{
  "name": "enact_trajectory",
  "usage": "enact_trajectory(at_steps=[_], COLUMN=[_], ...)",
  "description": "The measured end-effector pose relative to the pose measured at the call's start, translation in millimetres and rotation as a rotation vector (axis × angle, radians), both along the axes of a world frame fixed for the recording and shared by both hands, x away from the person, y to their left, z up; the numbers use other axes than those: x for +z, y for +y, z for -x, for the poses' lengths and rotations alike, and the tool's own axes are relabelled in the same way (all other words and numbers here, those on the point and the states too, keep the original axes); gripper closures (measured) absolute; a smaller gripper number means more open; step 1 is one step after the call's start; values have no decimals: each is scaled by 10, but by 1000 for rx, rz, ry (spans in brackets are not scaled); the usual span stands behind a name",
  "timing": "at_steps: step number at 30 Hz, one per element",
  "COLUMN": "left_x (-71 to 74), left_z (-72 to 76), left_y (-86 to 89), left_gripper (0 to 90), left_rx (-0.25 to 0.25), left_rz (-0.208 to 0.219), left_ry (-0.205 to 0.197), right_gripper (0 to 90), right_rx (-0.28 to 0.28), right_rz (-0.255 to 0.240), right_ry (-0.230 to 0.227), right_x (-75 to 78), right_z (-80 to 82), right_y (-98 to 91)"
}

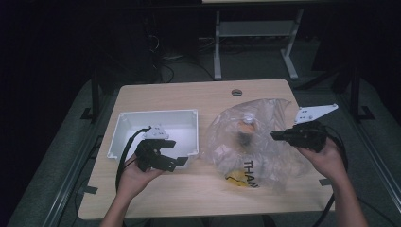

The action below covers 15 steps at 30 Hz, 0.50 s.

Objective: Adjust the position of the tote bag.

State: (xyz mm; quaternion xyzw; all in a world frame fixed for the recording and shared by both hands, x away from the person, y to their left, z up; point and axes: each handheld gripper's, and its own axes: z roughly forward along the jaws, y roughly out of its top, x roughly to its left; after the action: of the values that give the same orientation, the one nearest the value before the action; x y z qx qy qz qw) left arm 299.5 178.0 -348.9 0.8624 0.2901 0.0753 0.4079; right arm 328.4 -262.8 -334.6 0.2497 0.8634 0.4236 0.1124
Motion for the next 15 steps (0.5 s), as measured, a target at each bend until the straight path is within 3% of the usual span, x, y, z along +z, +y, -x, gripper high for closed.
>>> enact_trajectory(at_steps=[15], left_x=[232], left_z=[-107], left_y=[-333], left_gripper=[236], left_rx=[-84], left_rz=[-6], left_ry=[-19], right_gripper=[897], right_rx=[82], right_rz=[8], right_ry=[-6], right_x=[254], right_z=[-138], right_y=[274])
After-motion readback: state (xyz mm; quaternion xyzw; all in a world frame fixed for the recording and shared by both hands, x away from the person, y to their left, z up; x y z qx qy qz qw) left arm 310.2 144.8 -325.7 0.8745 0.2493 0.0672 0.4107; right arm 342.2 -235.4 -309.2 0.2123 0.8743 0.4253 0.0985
